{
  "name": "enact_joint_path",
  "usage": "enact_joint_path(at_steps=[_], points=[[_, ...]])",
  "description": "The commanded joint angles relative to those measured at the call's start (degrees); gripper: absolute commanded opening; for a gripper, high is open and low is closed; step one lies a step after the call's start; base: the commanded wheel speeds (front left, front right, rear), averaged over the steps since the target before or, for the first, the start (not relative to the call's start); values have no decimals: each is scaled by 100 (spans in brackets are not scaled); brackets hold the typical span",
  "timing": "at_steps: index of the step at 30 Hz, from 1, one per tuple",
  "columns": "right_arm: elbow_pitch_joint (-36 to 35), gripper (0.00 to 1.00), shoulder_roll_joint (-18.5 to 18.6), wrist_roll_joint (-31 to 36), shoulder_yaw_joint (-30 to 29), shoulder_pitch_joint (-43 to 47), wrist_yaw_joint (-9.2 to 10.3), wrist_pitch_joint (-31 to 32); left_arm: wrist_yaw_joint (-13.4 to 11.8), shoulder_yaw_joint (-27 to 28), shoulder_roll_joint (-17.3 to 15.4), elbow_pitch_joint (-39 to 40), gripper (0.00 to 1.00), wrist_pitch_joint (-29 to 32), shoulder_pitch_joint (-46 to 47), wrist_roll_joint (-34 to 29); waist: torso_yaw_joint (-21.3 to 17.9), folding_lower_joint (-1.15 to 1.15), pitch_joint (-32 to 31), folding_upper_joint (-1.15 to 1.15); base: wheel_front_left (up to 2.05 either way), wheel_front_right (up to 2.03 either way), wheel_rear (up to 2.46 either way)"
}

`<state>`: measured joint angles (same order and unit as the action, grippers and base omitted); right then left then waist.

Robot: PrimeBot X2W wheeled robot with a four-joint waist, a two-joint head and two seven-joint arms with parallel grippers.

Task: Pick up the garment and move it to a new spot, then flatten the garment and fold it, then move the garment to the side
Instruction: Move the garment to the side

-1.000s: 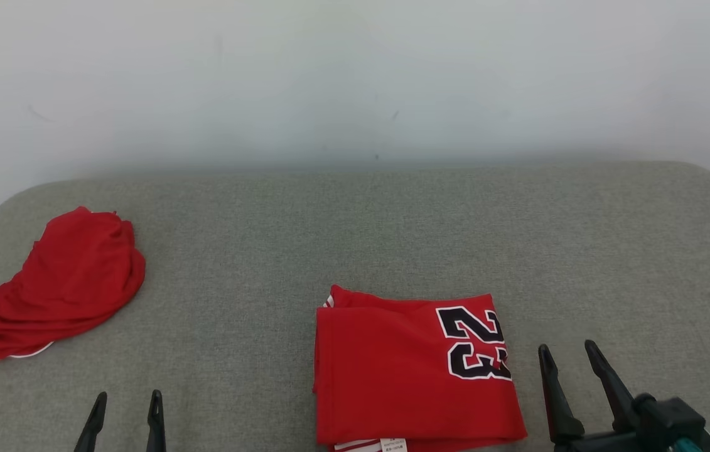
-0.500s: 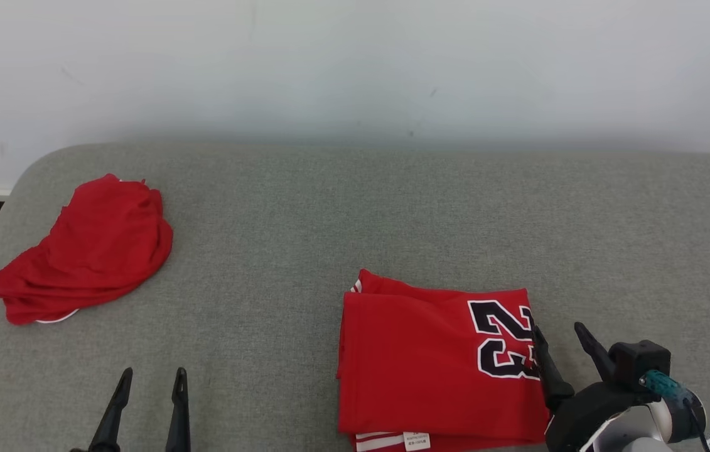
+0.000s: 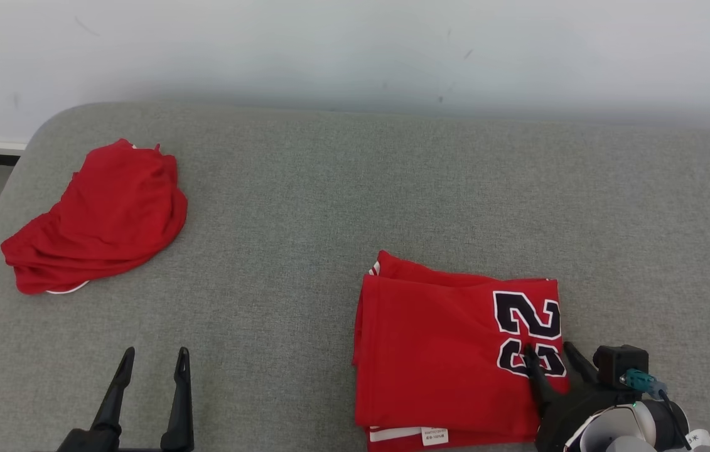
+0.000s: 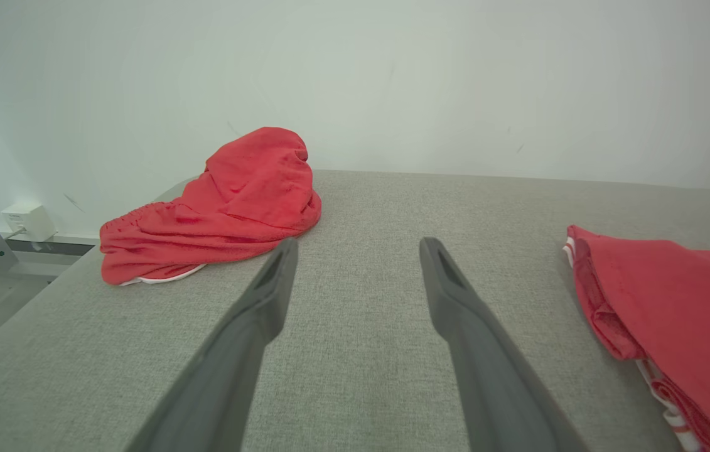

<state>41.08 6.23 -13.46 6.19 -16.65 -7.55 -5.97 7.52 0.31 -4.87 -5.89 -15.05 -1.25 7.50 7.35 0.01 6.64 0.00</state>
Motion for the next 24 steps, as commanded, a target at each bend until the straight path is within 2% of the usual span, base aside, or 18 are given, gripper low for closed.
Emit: enact_joint_path(at_steps=[1,2,3,9,18,24], points=[[85,77,-58,-26,49,17,14,71,-8,2,-6,1,100,-18,59,50,14,-1,32,0,0,0,0],[165,27,-72,-55,72,6,13,78,-8,5,-4,-8,100,-18,65,53,10,-1,45,0,0,0,0],[222,0,-77,-73,96,-8,13,51,-8,10,-3,-17,100,-18,85,56,6,-1,58,0,0,0,0],[299,0,12,-258,255,-289,15,-44,-8,44,38,-12,100,-18,180,67,-80,-1,201,0,0,0,0],[-29,0,629,-179,487,-1665,16,197,-8,-87,75,170,100,-17,684,126,-172,-1,991,0,0,0,0],[-270,0,1239,-106,503,-2681,15,423,-9,-294,-9,330,100,-17,1104,173,-282,-1,1686,0,0,0,0]])
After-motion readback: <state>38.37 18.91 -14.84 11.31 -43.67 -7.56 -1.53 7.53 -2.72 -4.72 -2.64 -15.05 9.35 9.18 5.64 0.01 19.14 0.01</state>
